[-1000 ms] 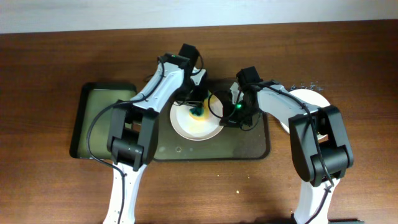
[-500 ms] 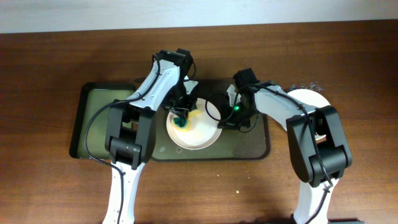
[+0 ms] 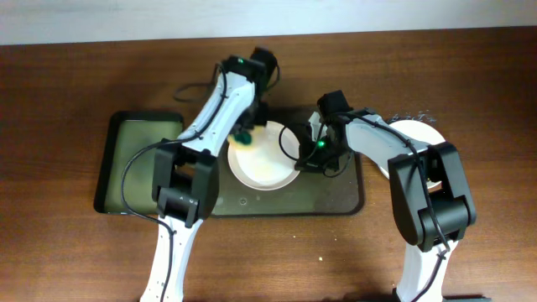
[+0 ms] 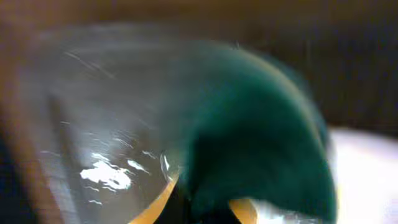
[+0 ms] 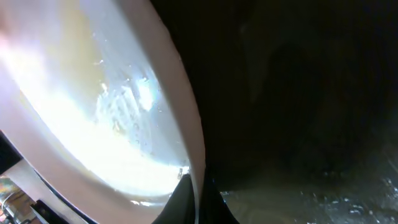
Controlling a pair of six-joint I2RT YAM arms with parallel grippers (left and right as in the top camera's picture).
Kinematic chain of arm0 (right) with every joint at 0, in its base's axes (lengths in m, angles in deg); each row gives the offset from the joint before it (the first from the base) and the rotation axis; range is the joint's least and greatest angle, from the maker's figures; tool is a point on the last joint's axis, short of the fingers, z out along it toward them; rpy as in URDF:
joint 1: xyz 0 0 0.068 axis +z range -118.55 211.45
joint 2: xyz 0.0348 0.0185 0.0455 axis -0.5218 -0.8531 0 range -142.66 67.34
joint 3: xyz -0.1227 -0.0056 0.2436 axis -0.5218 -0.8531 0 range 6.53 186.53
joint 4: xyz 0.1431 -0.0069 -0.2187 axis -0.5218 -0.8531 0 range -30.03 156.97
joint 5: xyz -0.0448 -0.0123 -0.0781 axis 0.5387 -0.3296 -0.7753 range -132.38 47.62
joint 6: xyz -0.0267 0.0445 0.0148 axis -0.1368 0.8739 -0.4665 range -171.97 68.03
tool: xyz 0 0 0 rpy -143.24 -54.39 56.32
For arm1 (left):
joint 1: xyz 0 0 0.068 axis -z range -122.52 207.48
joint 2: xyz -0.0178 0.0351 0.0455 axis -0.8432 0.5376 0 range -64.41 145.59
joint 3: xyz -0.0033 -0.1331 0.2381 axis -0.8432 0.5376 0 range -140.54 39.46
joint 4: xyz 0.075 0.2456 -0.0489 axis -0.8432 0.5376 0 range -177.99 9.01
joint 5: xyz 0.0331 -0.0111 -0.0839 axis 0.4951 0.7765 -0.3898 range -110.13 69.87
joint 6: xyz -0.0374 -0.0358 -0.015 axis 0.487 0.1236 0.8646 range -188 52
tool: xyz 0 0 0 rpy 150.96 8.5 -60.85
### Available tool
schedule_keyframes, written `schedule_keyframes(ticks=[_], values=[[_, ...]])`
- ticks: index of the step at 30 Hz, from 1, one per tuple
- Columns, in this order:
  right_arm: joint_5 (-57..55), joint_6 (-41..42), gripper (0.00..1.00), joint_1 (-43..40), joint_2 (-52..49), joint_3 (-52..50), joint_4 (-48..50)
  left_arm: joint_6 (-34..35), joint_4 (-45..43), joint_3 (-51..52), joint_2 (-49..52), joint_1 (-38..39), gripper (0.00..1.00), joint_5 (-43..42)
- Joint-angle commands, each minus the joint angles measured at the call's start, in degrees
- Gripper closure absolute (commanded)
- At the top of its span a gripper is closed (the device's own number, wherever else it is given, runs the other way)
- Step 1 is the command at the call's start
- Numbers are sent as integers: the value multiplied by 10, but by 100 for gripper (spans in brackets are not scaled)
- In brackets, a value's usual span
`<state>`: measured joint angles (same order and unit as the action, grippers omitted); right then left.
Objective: Clean dirty plates on tray and stack at the side
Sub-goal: 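Lift the third plate with right gripper toward the stack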
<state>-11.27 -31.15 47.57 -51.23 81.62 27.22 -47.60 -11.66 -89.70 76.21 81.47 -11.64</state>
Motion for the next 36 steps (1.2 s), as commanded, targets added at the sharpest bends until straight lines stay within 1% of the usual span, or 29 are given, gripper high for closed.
schedule_keyframes(ticks=[1,3,5,7,10,12,14,16,18,19,24,28,36], values=[[-54,-19,96,3,-27,-24,-13,33,31,-118,-5,-41,100,99],[-54,-19,96,3,-25,-24,-14,16,62,-133,-5,-45,100,66],[-66,-23,96,4,-5,-24,-21,14,72,-129,-5,-46,100,54],[-130,-23,96,5,43,-20,-52,14,73,-125,-5,-45,100,52],[-312,-23,96,37,172,-20,-97,14,71,-122,-5,-45,100,28],[-402,-23,96,68,222,-20,-106,14,69,-122,-5,-45,100,28],[-518,-11,96,111,259,-20,-111,14,69,-122,-5,-46,100,28],[-655,-3,96,164,281,-20,-116,14,70,-122,-5,-46,100,28],[-731,-3,96,199,283,-20,-119,14,70,-122,-5,-46,100,28],[-787,-3,96,226,283,-20,-122,14,70,-122,-5,-46,100,28],[-998,-4,96,305,283,-20,-124,14,70,-122,-5,-46,100,28],[-1075,-4,96,343,283,-20,-124,14,70,-122,-5,-46,100,28],[-1079,-4,96,346,283,-20,-124,14,73,-122,-5,-46,100,28]])
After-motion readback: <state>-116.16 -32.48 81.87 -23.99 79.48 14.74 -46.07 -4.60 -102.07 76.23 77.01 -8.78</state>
